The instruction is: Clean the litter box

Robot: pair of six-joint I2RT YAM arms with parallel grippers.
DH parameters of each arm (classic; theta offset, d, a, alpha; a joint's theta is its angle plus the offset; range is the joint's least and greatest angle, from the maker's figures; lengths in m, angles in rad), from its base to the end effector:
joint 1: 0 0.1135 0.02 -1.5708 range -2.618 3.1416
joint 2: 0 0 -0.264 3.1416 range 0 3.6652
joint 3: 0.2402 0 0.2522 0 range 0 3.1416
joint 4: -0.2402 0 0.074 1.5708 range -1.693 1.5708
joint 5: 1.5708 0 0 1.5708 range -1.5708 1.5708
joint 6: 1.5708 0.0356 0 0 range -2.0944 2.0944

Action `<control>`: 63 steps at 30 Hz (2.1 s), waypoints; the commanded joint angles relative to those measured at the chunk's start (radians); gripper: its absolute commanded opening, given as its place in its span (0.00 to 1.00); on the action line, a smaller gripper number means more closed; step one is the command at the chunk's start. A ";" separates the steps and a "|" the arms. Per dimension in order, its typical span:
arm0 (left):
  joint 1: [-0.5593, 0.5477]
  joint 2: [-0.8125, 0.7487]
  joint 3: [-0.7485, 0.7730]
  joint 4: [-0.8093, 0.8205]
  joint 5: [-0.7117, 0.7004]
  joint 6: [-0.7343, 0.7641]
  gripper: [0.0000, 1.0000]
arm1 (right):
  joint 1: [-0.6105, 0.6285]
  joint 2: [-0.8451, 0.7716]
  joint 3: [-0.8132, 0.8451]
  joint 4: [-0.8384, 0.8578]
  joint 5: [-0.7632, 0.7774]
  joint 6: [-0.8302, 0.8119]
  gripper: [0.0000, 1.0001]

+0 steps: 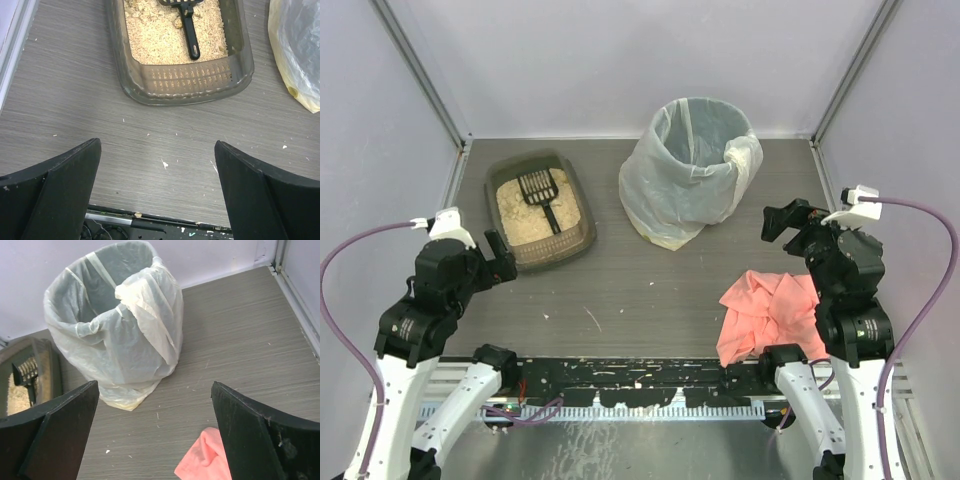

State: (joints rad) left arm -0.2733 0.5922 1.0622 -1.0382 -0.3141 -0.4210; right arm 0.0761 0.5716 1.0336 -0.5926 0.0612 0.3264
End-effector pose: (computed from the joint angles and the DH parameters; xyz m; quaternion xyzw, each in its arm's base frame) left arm 0.0830 -0.0118 0.3673 -0.1389 0.8583 -0.0325 0.4930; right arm 0.0990 0.0054 0.4049 0.1138 0.7430 0.1092 0.6504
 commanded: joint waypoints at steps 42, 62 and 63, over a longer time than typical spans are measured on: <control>0.007 0.138 -0.110 0.249 0.079 0.120 0.98 | -0.002 0.778 0.417 0.231 0.010 0.166 0.90; 0.008 0.172 -0.110 0.246 0.091 0.124 0.98 | 0.014 1.125 0.734 0.007 -0.006 0.037 0.41; 0.007 0.175 -0.110 0.246 0.089 0.125 0.98 | 0.015 1.141 0.750 -0.009 -0.006 0.028 0.37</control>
State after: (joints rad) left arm -0.2726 0.7620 0.9508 -0.8417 -0.2314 -0.3019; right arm 0.0834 1.6932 1.6974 -0.5747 0.0742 0.3908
